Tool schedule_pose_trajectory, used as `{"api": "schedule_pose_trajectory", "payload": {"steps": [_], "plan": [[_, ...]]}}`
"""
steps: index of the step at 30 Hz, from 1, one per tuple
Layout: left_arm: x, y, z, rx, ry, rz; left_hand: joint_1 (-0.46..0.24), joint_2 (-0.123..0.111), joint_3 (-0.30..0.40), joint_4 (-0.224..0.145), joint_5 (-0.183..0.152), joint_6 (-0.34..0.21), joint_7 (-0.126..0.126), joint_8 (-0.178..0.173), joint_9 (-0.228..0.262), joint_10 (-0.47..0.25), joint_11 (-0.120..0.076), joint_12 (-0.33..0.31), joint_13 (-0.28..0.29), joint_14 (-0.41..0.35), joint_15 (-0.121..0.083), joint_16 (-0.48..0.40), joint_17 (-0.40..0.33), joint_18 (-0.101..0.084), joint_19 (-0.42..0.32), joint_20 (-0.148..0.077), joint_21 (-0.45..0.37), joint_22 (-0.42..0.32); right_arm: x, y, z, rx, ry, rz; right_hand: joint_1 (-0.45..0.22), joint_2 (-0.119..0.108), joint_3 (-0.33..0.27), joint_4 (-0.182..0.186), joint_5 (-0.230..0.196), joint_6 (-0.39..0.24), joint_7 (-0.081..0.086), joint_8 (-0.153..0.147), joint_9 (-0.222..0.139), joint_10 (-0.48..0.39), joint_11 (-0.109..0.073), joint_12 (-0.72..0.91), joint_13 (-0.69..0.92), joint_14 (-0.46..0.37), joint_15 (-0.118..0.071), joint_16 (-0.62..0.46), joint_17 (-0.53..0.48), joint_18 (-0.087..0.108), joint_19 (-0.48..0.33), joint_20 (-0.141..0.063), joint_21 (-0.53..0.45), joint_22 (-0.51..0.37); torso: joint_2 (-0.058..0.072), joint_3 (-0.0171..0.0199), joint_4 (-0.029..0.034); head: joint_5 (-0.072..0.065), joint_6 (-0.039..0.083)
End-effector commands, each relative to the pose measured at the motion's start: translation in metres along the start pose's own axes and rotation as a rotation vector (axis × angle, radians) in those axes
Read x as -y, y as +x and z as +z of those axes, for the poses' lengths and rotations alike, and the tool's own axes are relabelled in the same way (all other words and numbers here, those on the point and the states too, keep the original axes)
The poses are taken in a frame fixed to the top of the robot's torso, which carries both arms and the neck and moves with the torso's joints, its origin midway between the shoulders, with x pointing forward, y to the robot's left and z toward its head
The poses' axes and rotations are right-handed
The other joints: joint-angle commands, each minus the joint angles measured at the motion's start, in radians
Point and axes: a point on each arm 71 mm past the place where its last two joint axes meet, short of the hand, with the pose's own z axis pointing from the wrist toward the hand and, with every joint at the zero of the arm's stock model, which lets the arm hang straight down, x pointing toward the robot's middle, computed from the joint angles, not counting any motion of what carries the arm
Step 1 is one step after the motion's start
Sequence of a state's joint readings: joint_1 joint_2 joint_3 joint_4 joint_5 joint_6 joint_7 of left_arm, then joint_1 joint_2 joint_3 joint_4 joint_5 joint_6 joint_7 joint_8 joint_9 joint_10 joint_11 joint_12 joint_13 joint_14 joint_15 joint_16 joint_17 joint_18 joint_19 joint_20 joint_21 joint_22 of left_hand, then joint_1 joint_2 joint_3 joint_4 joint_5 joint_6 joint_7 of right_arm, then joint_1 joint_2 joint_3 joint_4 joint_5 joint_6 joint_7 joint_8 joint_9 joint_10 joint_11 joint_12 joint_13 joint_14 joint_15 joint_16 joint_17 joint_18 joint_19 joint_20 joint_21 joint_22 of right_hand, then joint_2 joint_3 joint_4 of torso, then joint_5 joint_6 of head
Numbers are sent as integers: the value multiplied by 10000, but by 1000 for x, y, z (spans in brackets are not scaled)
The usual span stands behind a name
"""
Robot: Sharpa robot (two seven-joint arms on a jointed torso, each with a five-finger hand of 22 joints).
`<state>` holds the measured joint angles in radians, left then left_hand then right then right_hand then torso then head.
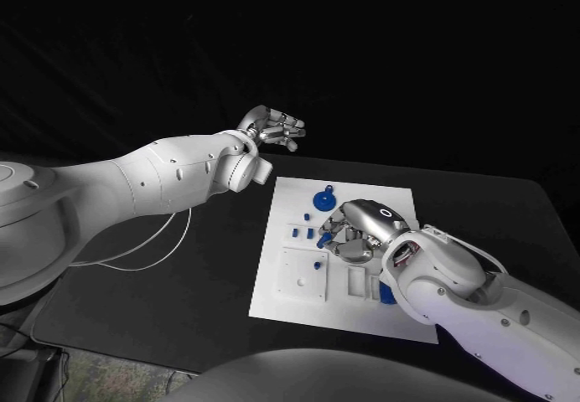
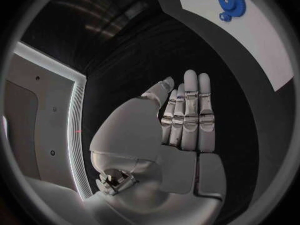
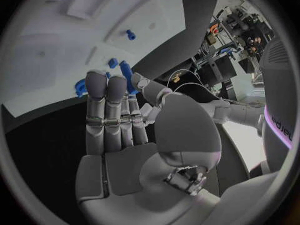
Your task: Assemble the parts on the task board
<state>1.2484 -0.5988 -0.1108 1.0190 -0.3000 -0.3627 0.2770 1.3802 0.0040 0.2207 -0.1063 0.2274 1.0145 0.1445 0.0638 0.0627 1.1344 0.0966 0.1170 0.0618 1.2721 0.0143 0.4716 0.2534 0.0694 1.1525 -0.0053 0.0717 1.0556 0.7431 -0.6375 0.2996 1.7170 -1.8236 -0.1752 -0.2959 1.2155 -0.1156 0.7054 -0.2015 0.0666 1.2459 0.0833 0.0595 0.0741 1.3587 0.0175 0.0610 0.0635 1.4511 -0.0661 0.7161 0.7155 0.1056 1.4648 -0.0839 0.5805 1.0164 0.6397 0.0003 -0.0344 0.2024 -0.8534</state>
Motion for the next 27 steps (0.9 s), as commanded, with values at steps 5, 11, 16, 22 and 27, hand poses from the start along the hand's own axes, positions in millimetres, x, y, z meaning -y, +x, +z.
{"api": "schedule_pose_trajectory", "payload": {"steps": [5, 11, 16, 22, 27], "plan": [[2, 5, 1, -170, 62, -104, -75, 53, 5, 47, -33, -66, 27, -5, 12, -58, 22, 17, -14, -9, 46, -38, 11, 54, -38, 8, -25, -12, -22, 18, 2, -325, -1073, 49, -31, 186, -45, -77, 183, 104, -56, 52, 20, 51, 23, 30, 2, 40, -20, 19, 16, 196, 428, -69, -22, 18, 3, -6, -23, 132, 1], [3, 7, 1, -215, 75, -119, -75, 53, 5, 47, -33, -66, 27, -5, 12, -58, 22, 17, -14, -9, 46, -38, 11, 54, -38, 8, -25, -12, -27, 39, 1, -946, -1385, -116, -33, 195, -57, -87, 187, 106, -56, 52, 21, 53, 22, 32, 3, 40, -21, 18, 17, 196, 427, -69, -22, 23, 6, 8, -18, 235, -64], [3, 6, 1, -206, 75, -117, -75, 53, 5, 47, -33, -66, 27, -5, 12, -58, 22, 17, -14, -9, 46, -38, 11, 54, -38, 8, -25, -12, -27, 50, 0, -1285, -1473, -310, -23, 246, -89, -103, 31, 90, -52, 52, 20, 35, 25, 31, 3, 36, -17, 5, 13, 196, 423, -65, -56, 14, 2, 17, -29, 265, -67], [2, 6, 1, -217, 61, -120, -75, 53, 5, 47, -33, -66, 27, -5, 12, -58, 22, 17, -14, -9, 46, -38, 11, 54, -38, 8, -25, -12, -24, 58, -1, -1447, -1467, -625, -16, 258, -89, -122, 14, 92, -52, 51, 22, 36, 26, 31, 2, 37, -17, 4, 15, 196, 423, -65, -64, 16, 5, 23, -32, 291, -115], [1, 6, 1, -239, 21, -127, -76, 41, 15, 69, -27, -84, 31, -6, 11, -72, 26, 24, -14, -14, 49, -35, 10, 53, -39, 11, -23, -38, -23, 62, -1, -1398, -1449, -798, -13, 259, -67, -140, -11, 93, -52, 53, 24, 40, 25, 32, 3, 40, -15, 4, 18, 197, 427, -64, -61, 25, 7, 24, -24, 254, -127]]}}
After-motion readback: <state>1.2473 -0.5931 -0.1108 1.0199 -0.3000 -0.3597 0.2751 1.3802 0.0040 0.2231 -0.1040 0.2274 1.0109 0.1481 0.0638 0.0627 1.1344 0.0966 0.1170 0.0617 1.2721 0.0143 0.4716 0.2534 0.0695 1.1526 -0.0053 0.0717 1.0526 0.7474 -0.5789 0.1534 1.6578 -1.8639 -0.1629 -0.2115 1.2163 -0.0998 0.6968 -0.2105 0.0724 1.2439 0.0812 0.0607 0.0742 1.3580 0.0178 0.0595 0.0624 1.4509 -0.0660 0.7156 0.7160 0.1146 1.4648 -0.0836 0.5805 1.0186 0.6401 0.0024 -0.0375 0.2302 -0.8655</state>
